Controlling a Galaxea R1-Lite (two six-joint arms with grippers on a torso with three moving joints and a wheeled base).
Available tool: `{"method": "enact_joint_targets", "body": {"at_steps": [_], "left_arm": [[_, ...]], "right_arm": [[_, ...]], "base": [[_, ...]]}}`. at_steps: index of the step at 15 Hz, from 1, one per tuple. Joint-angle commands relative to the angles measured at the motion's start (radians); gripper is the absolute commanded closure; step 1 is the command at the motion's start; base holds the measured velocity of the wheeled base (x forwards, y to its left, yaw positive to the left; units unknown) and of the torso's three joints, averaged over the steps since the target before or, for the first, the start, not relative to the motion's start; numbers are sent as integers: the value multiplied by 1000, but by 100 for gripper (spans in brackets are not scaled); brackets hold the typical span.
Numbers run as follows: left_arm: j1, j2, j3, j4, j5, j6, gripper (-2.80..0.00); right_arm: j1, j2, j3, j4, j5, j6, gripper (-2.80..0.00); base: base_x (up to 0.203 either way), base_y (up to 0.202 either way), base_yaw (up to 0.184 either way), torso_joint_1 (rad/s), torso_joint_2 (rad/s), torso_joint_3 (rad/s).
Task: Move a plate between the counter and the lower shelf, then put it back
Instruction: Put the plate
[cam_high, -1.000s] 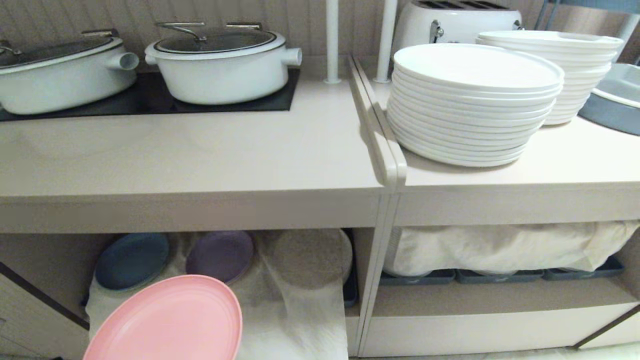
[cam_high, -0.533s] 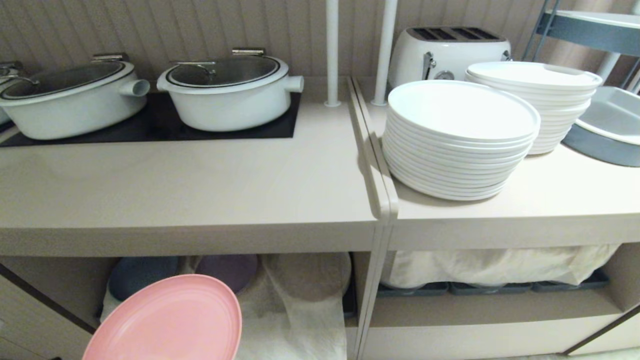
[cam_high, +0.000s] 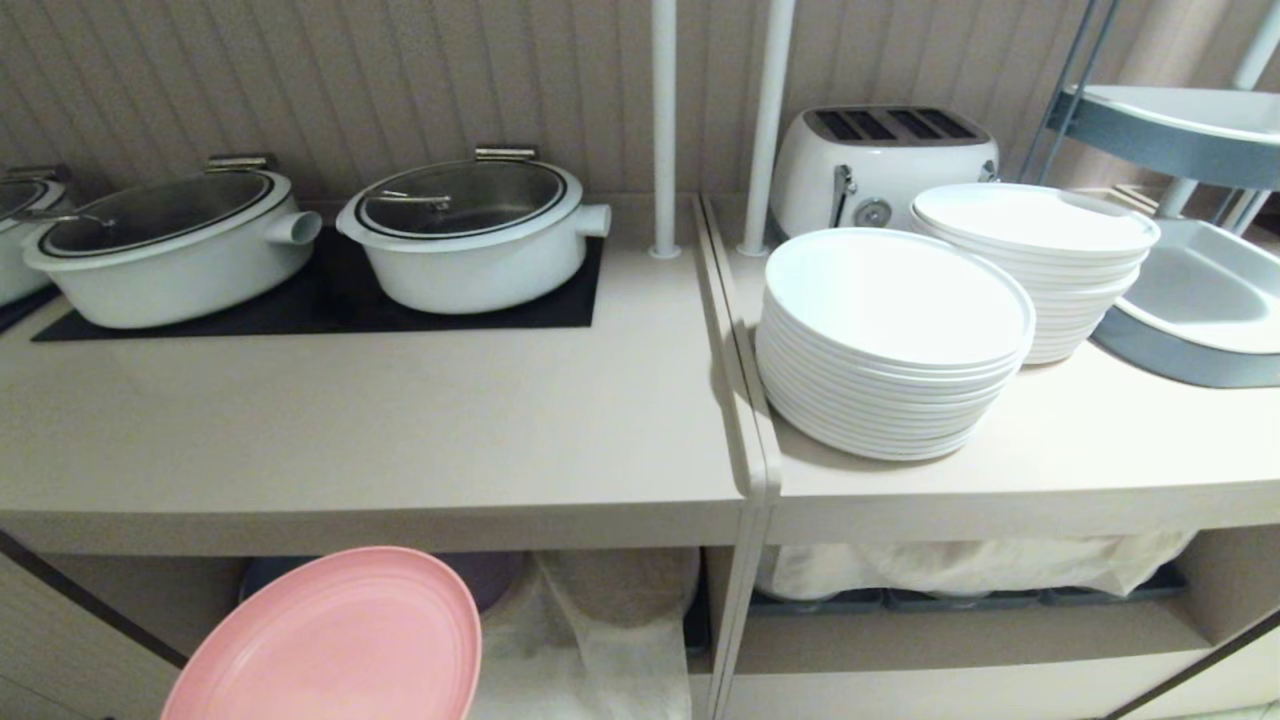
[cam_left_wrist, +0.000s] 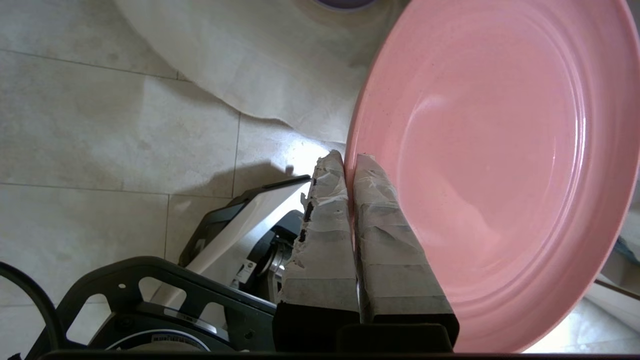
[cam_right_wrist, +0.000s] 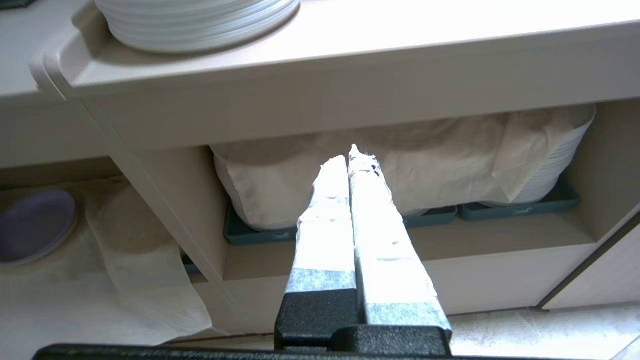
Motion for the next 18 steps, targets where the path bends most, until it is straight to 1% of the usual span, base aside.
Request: {"method": "enact_joint_targets", "body": {"at_steps": [1,18], "left_arm": [[0,-6,0,1,0,-4,0],[0,-6,2,1,-1,-4,0]], "right_arm": [[0,0,0,0,-1,0,0],[0,0,0,0,-1,0,0]], "base": [[0,0,0,208,-404,-215],[0,0,0,163,-333,-170]]}}
